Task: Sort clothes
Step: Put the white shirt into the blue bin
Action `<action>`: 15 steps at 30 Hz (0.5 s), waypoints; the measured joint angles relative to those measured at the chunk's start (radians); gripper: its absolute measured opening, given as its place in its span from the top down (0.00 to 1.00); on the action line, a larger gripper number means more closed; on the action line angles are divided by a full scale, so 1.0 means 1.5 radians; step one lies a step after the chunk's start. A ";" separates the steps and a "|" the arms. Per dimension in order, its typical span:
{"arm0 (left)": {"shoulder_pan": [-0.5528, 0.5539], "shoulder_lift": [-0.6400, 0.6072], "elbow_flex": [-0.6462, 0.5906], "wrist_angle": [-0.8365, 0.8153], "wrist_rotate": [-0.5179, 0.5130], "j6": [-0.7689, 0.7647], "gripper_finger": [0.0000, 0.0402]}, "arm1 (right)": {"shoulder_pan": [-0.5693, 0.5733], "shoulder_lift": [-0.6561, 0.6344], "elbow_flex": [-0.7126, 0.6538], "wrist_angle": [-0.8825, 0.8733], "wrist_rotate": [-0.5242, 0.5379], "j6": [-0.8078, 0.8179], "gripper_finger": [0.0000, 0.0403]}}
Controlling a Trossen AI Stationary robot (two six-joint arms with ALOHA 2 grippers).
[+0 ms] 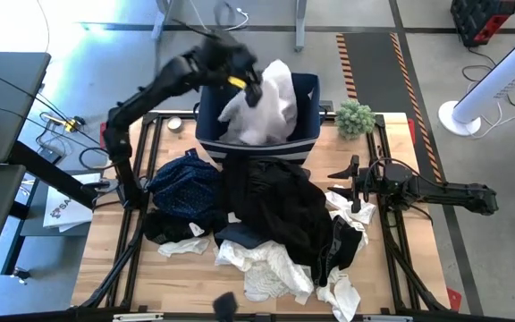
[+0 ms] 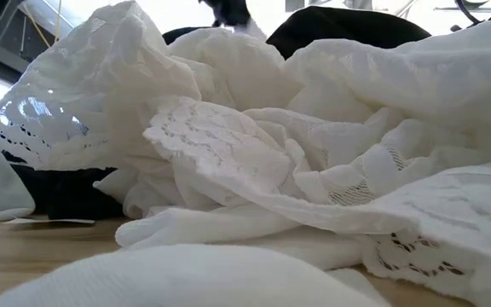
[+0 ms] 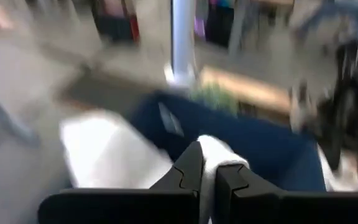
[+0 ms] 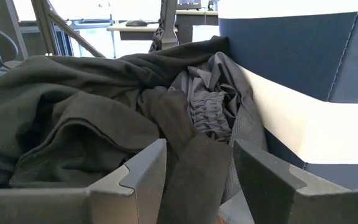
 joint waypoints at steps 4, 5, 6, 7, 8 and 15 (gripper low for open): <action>-0.012 0.057 -0.044 -0.118 0.057 -0.033 0.95 | 0.000 0.000 0.000 0.000 0.000 0.000 0.54; -0.013 0.070 -0.045 -0.141 0.072 -0.046 0.92 | 0.000 0.000 0.000 0.000 0.000 0.000 0.54; -0.013 0.079 -0.044 -0.158 0.093 -0.062 0.89 | 0.000 0.000 0.000 0.000 0.000 0.000 0.54; -0.011 0.082 -0.038 -0.170 0.115 -0.076 0.85 | 0.000 0.000 0.000 0.000 0.000 0.000 0.54; -0.008 0.083 -0.030 -0.174 0.136 -0.089 0.82 | 0.000 0.000 0.000 0.000 0.000 0.000 0.54; 0.006 0.067 0.098 -0.184 0.100 -0.103 0.69 | 0.000 0.000 0.000 0.000 0.000 0.000 0.54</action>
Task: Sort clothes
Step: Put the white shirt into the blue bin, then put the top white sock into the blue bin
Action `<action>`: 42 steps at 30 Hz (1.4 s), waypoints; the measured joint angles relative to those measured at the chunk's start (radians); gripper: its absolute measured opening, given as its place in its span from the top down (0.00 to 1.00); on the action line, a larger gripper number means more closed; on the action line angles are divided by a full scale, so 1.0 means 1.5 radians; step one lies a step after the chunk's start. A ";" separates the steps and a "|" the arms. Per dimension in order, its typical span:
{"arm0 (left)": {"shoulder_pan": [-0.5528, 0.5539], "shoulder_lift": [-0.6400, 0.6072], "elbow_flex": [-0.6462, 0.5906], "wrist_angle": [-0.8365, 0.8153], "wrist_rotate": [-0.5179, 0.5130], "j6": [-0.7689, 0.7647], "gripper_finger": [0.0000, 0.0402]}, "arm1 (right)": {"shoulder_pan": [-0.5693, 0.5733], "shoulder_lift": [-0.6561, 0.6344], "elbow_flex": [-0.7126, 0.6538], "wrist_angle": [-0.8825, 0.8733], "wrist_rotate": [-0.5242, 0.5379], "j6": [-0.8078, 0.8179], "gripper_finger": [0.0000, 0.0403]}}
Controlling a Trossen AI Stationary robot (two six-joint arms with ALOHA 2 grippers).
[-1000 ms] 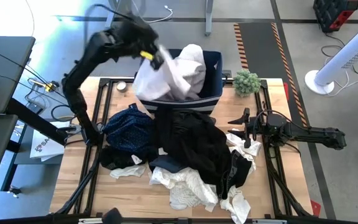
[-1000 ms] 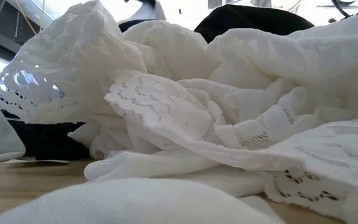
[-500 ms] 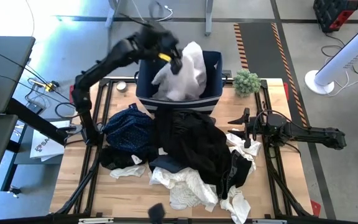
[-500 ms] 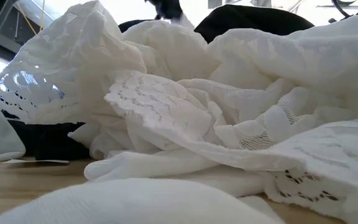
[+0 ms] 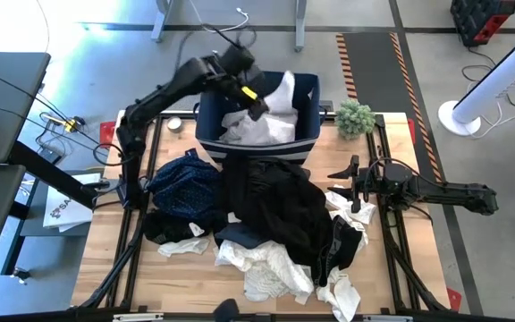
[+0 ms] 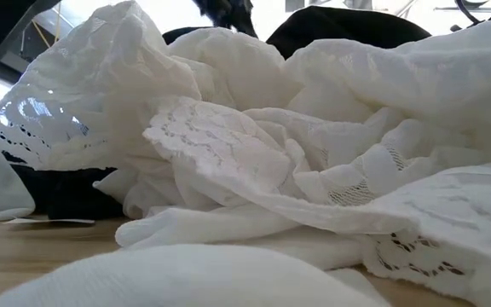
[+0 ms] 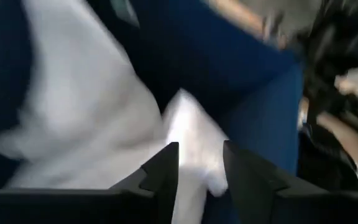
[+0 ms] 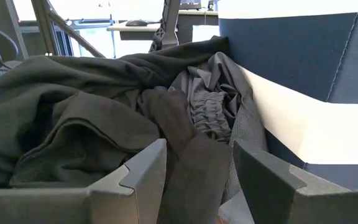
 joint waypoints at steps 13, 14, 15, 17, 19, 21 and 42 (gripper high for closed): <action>-0.123 -0.143 0.023 -0.018 -0.103 0.012 0.68 | 0.000 0.000 0.000 0.000 0.000 0.000 0.54; -0.146 -0.149 0.023 -0.033 -0.123 0.000 0.68 | 0.000 0.000 0.000 0.000 0.000 0.000 0.54; -0.170 -0.152 0.023 -0.048 -0.148 -0.013 0.68 | 0.000 0.000 0.000 0.000 0.000 0.000 0.54; -0.223 -0.160 0.022 -0.075 -0.213 -0.043 0.68 | 0.000 0.000 0.000 0.000 0.000 0.000 0.54; -0.277 -0.171 0.022 -0.099 -0.287 -0.079 0.68 | 0.000 0.000 0.000 0.000 0.000 0.000 0.54; -0.329 -0.186 0.022 -0.126 -0.363 -0.125 0.68 | 0.000 0.000 0.000 0.000 0.000 0.000 0.54; -0.703 -0.214 -0.012 -0.318 -0.778 -0.558 0.68 | 0.000 0.003 -0.001 0.195 -0.049 0.060 0.54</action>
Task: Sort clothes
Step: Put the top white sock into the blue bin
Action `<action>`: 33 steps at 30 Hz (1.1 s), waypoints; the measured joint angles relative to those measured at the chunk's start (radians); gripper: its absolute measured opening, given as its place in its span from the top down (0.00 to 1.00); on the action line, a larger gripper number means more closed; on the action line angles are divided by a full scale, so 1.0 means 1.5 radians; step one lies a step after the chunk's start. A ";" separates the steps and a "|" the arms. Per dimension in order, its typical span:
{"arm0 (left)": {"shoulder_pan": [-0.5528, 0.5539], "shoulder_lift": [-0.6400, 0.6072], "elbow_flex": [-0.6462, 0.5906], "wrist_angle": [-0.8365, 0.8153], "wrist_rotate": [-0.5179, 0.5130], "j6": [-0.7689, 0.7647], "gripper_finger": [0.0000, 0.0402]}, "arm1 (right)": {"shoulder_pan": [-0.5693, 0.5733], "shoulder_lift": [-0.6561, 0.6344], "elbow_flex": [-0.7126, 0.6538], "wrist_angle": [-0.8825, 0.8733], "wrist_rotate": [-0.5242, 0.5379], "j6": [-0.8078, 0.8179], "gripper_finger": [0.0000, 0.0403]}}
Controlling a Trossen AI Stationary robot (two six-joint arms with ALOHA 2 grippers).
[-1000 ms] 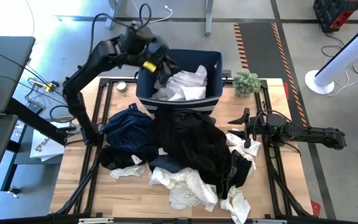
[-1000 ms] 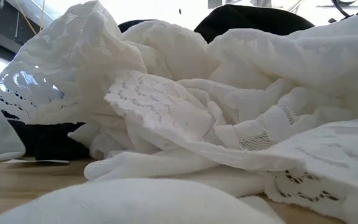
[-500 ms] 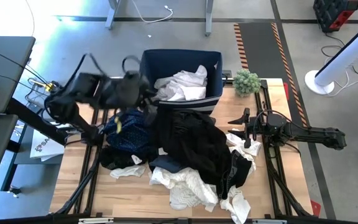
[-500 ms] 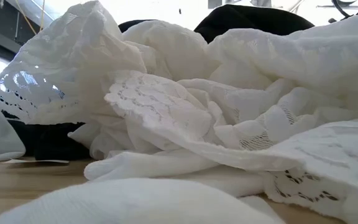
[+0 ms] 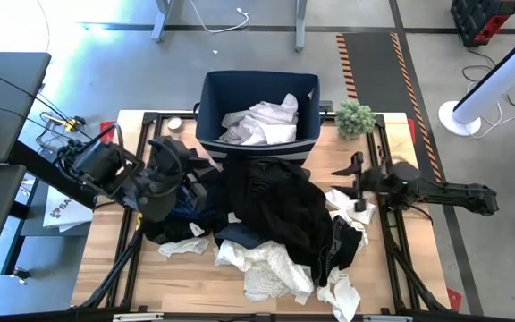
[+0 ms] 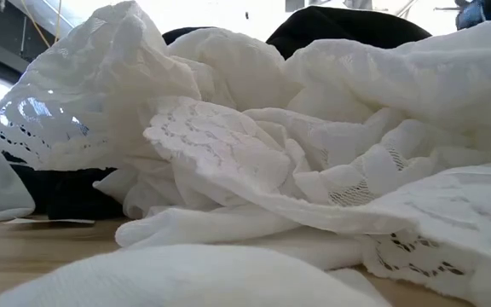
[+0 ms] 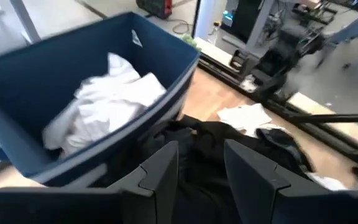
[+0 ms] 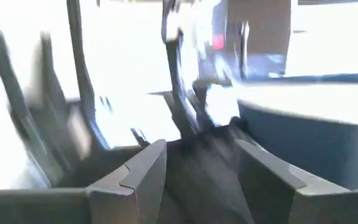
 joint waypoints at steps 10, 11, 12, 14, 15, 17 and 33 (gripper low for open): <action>0.008 -0.014 -0.009 0.001 -0.034 0.118 0.68 | -0.010 0.000 0.015 0.370 0.214 0.716 0.54; 0.012 -0.017 -0.009 0.001 -0.037 0.133 0.68 | -0.009 0.000 0.034 0.367 0.231 0.685 0.54; 0.016 -0.019 -0.009 0.001 -0.038 0.147 0.68 | -0.008 0.001 0.059 0.352 0.243 0.647 0.54; 0.025 -0.024 -0.009 0.001 -0.036 0.158 0.68 | -0.008 0.005 0.132 0.282 0.245 0.570 0.54; 0.027 -0.025 -0.009 0.001 -0.033 0.158 0.68 | -0.008 0.010 0.175 0.224 0.242 0.534 0.54; 0.028 -0.027 -0.009 0.001 -0.030 0.158 0.68 | -0.008 0.030 0.283 0.041 0.232 0.485 0.54; 0.027 -0.029 -0.009 0.001 -0.001 0.229 0.68 | -0.008 0.413 0.701 -1.102 0.224 0.736 0.54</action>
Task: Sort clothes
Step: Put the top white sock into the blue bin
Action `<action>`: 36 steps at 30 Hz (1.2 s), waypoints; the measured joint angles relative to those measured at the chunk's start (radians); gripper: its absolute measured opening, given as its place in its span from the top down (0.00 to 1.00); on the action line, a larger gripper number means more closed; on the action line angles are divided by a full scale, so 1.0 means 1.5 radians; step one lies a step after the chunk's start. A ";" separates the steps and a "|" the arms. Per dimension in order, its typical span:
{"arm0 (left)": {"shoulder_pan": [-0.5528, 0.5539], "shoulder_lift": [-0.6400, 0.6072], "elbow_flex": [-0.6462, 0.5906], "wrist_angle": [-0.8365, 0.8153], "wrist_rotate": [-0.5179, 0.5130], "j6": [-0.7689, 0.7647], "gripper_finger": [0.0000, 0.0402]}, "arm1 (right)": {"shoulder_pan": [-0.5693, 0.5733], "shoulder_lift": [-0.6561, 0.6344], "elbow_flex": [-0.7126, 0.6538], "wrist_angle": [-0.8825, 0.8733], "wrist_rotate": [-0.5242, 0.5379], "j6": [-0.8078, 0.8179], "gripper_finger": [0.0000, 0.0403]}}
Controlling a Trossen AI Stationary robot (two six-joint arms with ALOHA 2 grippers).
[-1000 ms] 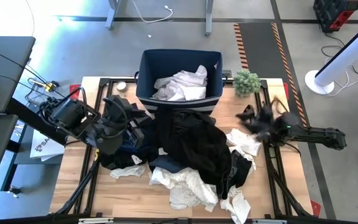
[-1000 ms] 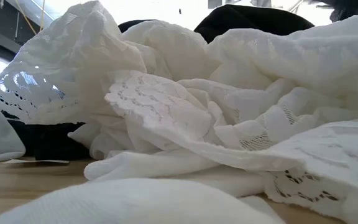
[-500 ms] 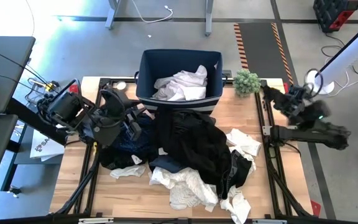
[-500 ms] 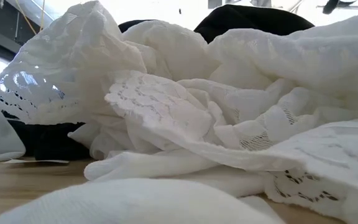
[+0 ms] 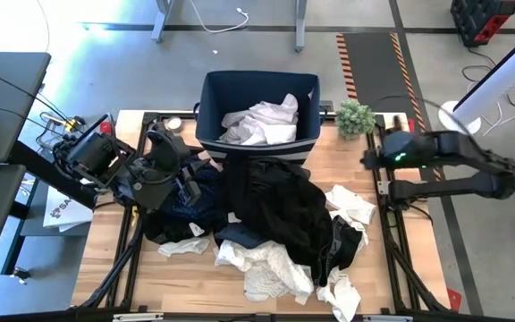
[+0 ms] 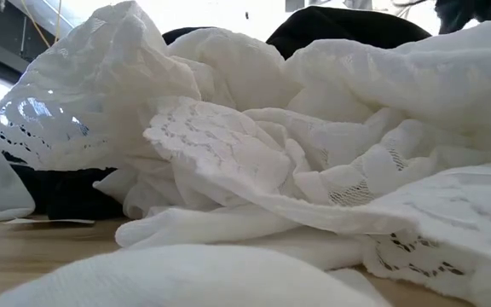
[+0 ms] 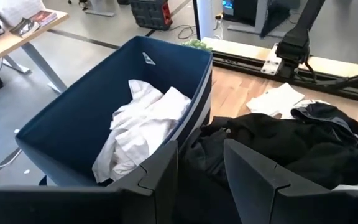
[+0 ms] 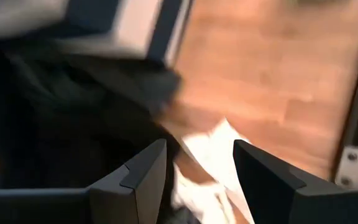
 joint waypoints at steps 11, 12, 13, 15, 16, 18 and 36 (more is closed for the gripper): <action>0.000 0.000 0.000 0.000 0.001 -0.002 0.68 | 0.000 0.124 -0.231 0.091 -0.148 0.060 0.54; 0.000 0.000 0.000 0.000 0.002 -0.002 0.68 | 0.000 0.140 -0.244 0.100 -0.148 0.068 0.54; 0.000 0.000 0.000 0.000 0.004 -0.002 0.68 | 0.000 0.163 -0.233 0.091 -0.129 0.081 0.54; 0.000 0.000 0.000 0.000 0.008 -0.010 0.68 | 0.003 0.202 -0.222 0.103 -0.096 0.085 0.54; 0.000 0.000 0.000 0.001 0.009 -0.016 0.68 | 0.002 0.221 -0.222 0.110 -0.084 0.080 0.54; 0.000 0.000 0.000 0.000 0.009 -0.027 0.68 | 0.001 0.262 -0.222 0.135 -0.076 0.075 0.54; 0.000 0.000 0.000 0.000 0.044 -0.067 0.68 | 0.006 0.585 -0.207 0.282 -0.149 -0.203 0.85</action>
